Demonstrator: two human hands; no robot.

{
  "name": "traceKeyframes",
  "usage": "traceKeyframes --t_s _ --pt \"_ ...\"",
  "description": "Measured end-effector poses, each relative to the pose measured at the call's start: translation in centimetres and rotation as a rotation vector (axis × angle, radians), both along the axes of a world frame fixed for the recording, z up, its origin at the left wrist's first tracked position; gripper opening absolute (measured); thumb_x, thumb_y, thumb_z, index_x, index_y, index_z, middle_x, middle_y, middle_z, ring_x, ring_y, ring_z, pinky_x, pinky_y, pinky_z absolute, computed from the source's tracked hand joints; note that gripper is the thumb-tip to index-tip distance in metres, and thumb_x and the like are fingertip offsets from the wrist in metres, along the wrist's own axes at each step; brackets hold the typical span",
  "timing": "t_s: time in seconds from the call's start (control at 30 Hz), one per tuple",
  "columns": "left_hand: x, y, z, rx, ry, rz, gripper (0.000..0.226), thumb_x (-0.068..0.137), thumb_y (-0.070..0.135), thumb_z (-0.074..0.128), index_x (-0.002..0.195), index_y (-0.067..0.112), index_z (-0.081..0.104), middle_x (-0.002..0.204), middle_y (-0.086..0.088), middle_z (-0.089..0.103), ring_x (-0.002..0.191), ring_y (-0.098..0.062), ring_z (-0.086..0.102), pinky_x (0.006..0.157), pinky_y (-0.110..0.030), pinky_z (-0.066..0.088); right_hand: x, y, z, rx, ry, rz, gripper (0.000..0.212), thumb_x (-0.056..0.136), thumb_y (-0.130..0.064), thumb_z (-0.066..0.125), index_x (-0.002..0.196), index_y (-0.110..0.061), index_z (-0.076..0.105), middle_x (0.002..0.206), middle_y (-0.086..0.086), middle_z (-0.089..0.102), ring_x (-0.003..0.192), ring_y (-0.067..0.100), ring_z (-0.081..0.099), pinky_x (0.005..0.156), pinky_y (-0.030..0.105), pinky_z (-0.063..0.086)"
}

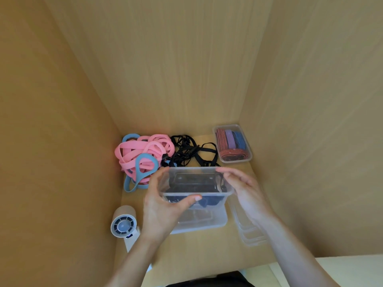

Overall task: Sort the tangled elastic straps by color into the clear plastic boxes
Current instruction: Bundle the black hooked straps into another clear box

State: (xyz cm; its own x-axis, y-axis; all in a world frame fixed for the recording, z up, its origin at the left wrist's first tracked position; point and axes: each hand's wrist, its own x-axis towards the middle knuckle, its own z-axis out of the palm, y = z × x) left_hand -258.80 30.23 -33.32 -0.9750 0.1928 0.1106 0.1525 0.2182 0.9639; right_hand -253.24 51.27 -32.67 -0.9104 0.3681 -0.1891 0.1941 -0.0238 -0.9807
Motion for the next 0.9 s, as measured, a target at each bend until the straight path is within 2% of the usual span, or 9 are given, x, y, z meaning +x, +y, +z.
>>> traceKeyframes --t_s 0.07,0.13,0.37,0.43,0.5,0.57,0.73,0.83,0.9 --pt "-0.2 0.0 -0.1 -0.015 -0.017 0.037 0.094 0.044 0.055 0.092 0.128 0.033 0.055 0.121 0.03 0.063 0.116 0.008 0.058 0.093 -0.014 0.049 0.1 -0.4 0.0 0.043 -0.01 0.04 0.023 0.102 -0.028 0.056 0.118 -0.033 0.072 0.13 0.0 0.063 0.12 0.011 0.06 0.108 0.044 0.047" --pt "-0.4 -0.1 -0.2 -0.044 -0.009 0.039 0.095 0.045 0.061 0.091 0.128 0.032 0.055 0.12 0.035 0.061 0.115 0.011 0.057 0.089 -0.007 0.046 0.0 -0.5 0.0 0.053 -0.015 0.069 0.025 0.1 -0.031 0.06 0.122 -0.034 0.069 0.134 0.002 0.058 0.124 0.014 0.058 0.111 0.046 0.044" --pt "-0.9 -0.2 0.0 -0.086 -0.027 -0.033 0.099 0.045 0.055 0.094 0.131 0.028 0.055 0.124 0.035 0.058 0.117 0.011 0.056 0.088 -0.003 0.045 -0.6 0.0 0.7 0.183 -0.057 0.123 0.035 0.097 -0.015 0.065 0.127 -0.032 0.064 0.138 -0.001 0.053 0.128 0.005 0.05 0.11 0.033 0.044" --pt "-1.1 0.0 0.1 -0.075 -0.034 -0.044 0.098 0.046 0.048 0.095 0.132 0.027 0.054 0.124 0.033 0.059 0.117 0.009 0.058 0.089 -0.004 0.046 -0.7 -0.1 0.7 0.241 -0.05 0.148 0.037 0.095 -0.018 0.067 0.13 -0.029 0.061 0.14 -0.011 0.048 0.128 -0.006 0.045 0.111 0.029 0.04" --pt "-1.3 0.0 0.2 -0.066 -0.041 -0.043 0.096 0.047 0.042 0.097 0.131 0.028 0.054 0.123 0.029 0.062 0.116 0.008 0.059 0.088 -0.006 0.047 -0.8 0.0 0.8 0.25 -0.034 0.209 0.044 0.092 -0.028 0.073 0.133 -0.028 0.057 0.136 -0.034 0.037 0.122 -0.026 0.036 0.103 0.01 0.036" --pt "-1.7 -0.1 0.4 -0.04 -0.061 -0.011 0.092 0.047 0.035 0.099 0.127 0.029 0.055 0.12 0.027 0.065 0.114 0.008 0.06 0.086 -0.007 0.049 -0.8 0.2 1.0 0.259 -0.051 0.301 0.056 0.083 -0.044 0.076 0.133 -0.035 0.051 0.128 -0.049 0.033 0.116 -0.033 0.034 0.092 -0.002 0.033" --pt "-2.2 0.1 0.7 0.089 -0.149 0.056 0.082 0.052 0.035 0.094 0.124 0.022 0.058 0.115 0.013 0.072 0.108 -0.003 0.068 0.088 -0.019 0.056 -1.3 0.2 0.7 0.254 -0.103 0.304 0.058 0.08 -0.032 0.085 0.13 -0.029 0.054 0.136 -0.004 0.05 0.126 0.008 0.053 0.104 0.04 0.05" --pt "-2.2 0.4 0.8 0.131 -0.191 0.06 0.08 0.054 0.032 0.092 0.125 0.021 0.058 0.116 0.011 0.072 0.109 -0.005 0.068 0.09 -0.019 0.055 -1.4 0.2 0.5 0.246 -0.069 0.274 0.05 0.082 -0.031 0.083 0.125 -0.031 0.057 0.133 0.0 0.051 0.122 0.011 0.055 0.1 0.04 0.053" --pt "-2.3 0.5 1.0 0.128 -0.204 0.052 0.079 0.055 0.03 0.091 0.126 0.022 0.057 0.114 0.015 0.072 0.108 -0.001 0.067 0.085 -0.013 0.053 -1.4 0.3 0.3 0.256 -0.05 0.263 0.048 0.081 -0.032 0.083 0.121 -0.034 0.058 0.131 -0.003 0.051 0.118 0.005 0.055 0.094 0.026 0.053"
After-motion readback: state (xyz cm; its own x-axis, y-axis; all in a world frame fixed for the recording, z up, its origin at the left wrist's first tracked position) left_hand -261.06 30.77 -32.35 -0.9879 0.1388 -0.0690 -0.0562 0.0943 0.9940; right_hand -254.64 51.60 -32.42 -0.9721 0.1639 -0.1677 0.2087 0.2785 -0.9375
